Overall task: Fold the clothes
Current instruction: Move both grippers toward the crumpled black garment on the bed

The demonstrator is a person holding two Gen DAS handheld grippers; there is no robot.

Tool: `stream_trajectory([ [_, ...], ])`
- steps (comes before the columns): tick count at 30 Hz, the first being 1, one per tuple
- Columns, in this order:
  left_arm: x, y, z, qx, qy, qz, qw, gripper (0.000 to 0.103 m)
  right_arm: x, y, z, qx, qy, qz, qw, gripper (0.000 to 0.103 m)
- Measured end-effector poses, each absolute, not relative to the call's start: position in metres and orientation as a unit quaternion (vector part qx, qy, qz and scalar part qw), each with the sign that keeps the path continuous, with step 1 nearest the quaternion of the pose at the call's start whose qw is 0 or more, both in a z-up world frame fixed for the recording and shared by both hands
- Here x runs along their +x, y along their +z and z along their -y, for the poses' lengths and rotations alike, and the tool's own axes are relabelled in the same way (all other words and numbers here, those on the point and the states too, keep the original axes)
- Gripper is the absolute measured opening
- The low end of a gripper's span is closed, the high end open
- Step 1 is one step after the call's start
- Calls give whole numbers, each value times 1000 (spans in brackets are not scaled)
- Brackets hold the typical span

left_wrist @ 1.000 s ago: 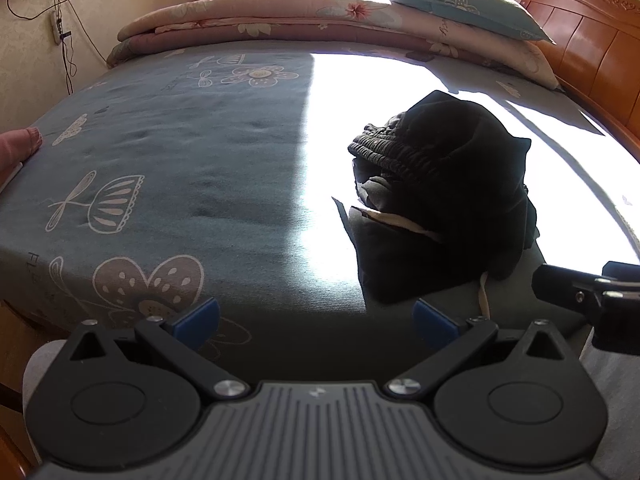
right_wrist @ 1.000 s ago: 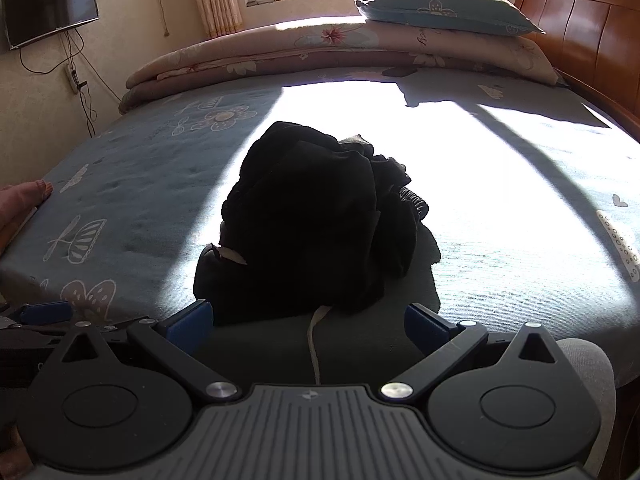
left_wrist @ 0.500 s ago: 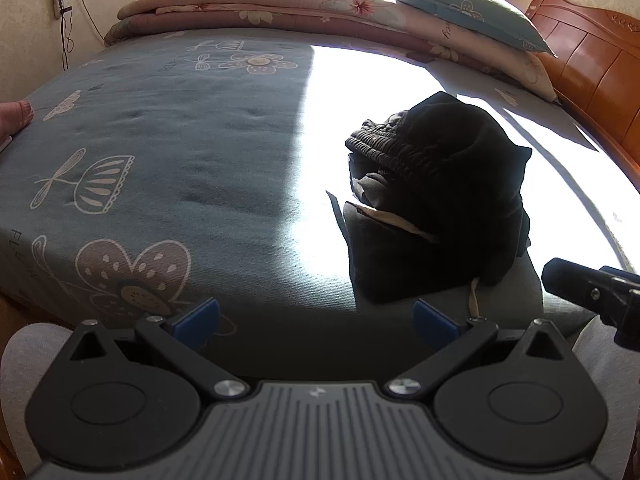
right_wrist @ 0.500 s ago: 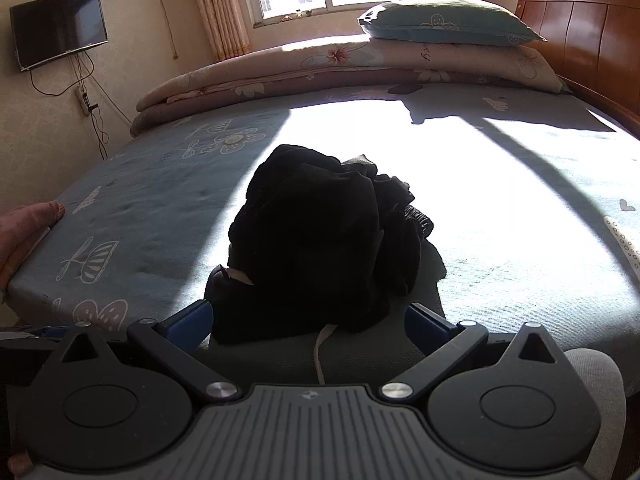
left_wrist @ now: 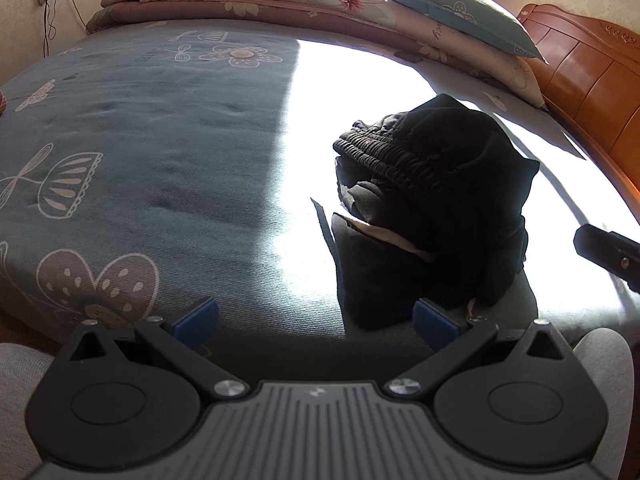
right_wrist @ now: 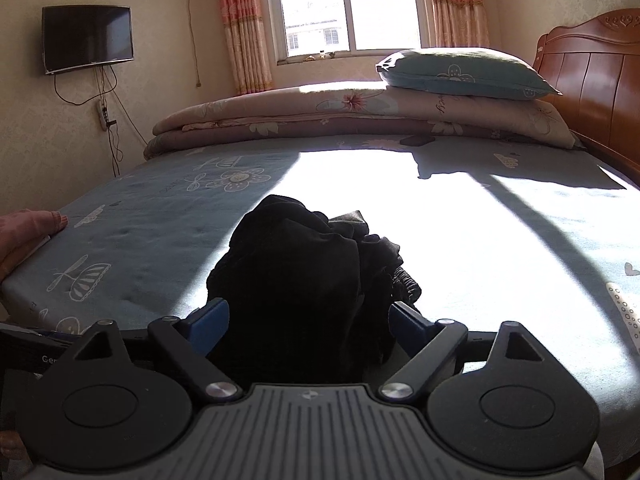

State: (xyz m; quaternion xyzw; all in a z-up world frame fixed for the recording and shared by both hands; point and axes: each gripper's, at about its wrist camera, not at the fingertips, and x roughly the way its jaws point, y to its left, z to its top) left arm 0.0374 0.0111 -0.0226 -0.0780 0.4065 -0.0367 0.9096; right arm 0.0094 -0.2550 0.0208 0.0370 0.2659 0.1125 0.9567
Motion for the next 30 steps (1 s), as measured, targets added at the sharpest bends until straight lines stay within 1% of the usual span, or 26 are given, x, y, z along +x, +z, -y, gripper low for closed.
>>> stream_trajectory([
  [3,41,-27,-7,-70,-28,-398,914,103,14,11,255,33,118,-278,953,82],
  [4,43,-29,-6,-64,-31,-395,916,103,15,8,254,31,121,-278,952,79],
  [5,44,-30,-4,-61,-36,-393,917,103,15,5,253,29,123,-279,952,79],
  [10,47,-32,-2,-68,-76,-383,918,103,14,-6,246,6,141,-268,953,79],
  [14,49,-36,3,-58,-78,-377,921,103,12,-12,235,-39,148,-260,953,79],
  [19,49,-45,5,-49,-74,-378,922,103,15,-19,230,-42,159,-265,950,79],
  [26,61,-55,9,-75,-105,-433,892,102,10,-22,237,-36,158,-254,953,79],
  [30,56,-43,14,-57,-91,-401,910,102,12,-27,244,-34,156,-261,952,79],
])
